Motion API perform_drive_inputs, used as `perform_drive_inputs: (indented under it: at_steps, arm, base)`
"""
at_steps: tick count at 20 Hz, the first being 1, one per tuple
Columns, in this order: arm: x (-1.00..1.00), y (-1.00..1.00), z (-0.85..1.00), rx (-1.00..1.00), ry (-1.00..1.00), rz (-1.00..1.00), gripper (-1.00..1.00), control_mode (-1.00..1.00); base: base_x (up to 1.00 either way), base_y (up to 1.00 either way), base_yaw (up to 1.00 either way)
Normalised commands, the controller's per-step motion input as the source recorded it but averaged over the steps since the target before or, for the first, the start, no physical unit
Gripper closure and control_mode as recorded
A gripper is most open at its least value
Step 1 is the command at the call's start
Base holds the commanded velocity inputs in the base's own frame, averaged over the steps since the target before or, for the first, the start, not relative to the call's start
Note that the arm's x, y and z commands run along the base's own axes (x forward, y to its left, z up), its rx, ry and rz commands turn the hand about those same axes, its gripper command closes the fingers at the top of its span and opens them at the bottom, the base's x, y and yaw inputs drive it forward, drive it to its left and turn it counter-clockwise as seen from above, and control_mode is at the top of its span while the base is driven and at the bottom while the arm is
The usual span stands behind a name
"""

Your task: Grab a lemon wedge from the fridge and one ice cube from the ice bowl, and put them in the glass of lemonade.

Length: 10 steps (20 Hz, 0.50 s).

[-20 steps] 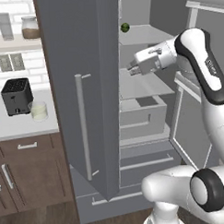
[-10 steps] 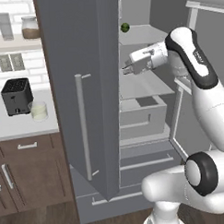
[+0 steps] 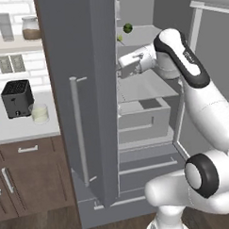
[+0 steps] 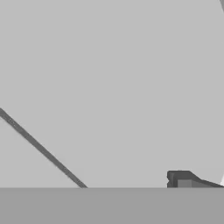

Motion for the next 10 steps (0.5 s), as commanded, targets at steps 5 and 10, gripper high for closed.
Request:
perform_drive_inputs:
  at_steps: [5, 10]
  arm:
    - [-0.18, 0.95, 0.00, 0.00, 0.00, 0.06, -1.00, -1.00]
    - [-0.14, 0.92, 0.00, 0.00, 0.00, 0.05, -1.00, -1.00]
  base:
    - [0.00, 0.00, 0.00]
    - [0.00, 0.00, 0.00]
